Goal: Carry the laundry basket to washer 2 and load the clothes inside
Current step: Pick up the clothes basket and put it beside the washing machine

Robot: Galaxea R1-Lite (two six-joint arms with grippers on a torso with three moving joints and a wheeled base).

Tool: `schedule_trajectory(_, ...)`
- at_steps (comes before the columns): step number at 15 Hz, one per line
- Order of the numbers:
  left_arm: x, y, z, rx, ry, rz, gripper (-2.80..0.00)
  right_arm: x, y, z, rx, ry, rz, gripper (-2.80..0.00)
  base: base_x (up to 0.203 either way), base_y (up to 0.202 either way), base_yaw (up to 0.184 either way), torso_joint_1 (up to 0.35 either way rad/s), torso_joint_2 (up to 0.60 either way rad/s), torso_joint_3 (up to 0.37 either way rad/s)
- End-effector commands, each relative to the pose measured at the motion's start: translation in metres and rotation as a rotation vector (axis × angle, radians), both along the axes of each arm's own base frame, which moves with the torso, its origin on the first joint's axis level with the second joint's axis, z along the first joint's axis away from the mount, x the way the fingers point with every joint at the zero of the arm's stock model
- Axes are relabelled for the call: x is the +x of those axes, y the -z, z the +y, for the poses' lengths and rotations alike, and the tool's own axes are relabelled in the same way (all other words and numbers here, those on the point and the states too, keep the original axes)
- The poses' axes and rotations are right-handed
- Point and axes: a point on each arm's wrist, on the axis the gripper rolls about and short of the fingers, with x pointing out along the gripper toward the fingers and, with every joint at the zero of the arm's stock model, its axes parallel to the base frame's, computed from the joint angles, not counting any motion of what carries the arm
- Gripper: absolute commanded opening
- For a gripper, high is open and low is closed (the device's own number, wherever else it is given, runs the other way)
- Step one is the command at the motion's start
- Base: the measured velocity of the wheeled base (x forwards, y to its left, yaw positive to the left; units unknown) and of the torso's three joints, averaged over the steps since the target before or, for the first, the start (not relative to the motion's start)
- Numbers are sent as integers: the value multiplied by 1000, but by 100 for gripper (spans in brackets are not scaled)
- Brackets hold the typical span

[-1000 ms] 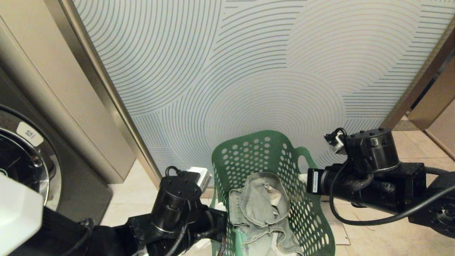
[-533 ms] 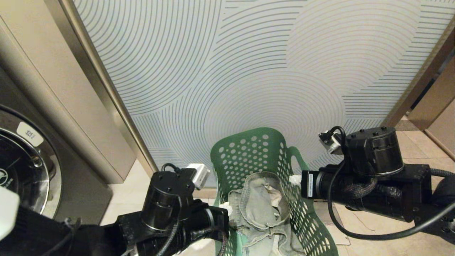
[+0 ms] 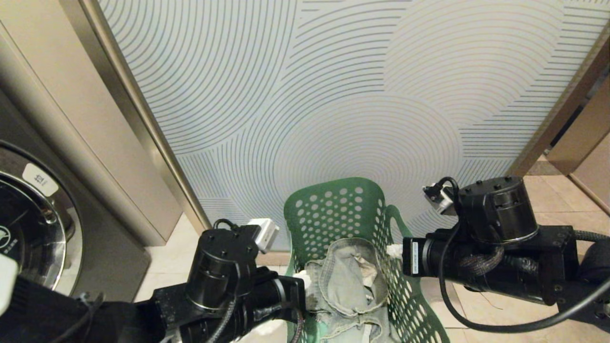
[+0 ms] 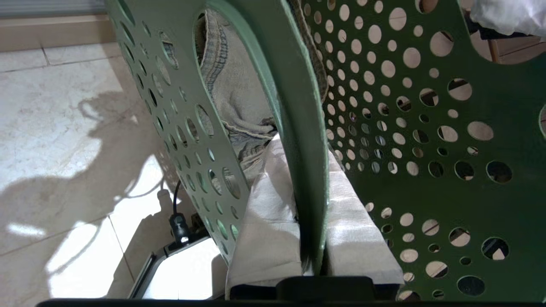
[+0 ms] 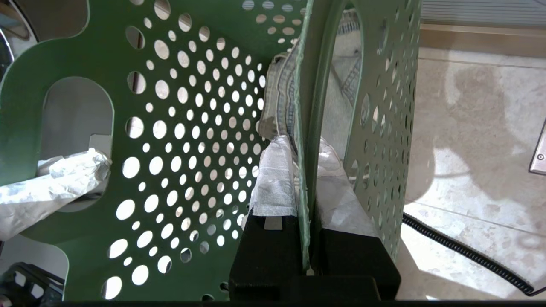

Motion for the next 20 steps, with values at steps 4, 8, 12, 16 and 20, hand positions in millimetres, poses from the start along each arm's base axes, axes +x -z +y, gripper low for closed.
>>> schedule_trajectory(4, -3, 0, 3, 3, -12, -4, -280, -1, -2, 1, 4, -5, -8, -280, 0, 0, 0, 0, 0, 0)
schedule_trajectory(8, -1, 1, 0, 4, -9, -2, -280, -1, -1, 1, 3, -5, -5, -280, 0, 0, 0, 0, 0, 0)
schedule_trajectory(12, -4, 4, -1, 16, 0, 6, -280, -1, 0, 2, 2, -5, 1, -280, 0, 0, 0, 4, 3, 148)
schedule_trajectory(16, -7, 8, -2, 28, 11, 15, -280, -2, 1, 2, -2, -3, 12, -280, 0, 0, 0, -1, 2, 200)
schedule_trajectory(20, -8, 9, -4, 26, 18, 17, -280, -5, 6, 0, -28, -10, 20, -280, 0, 0, 0, 0, 0, 156)
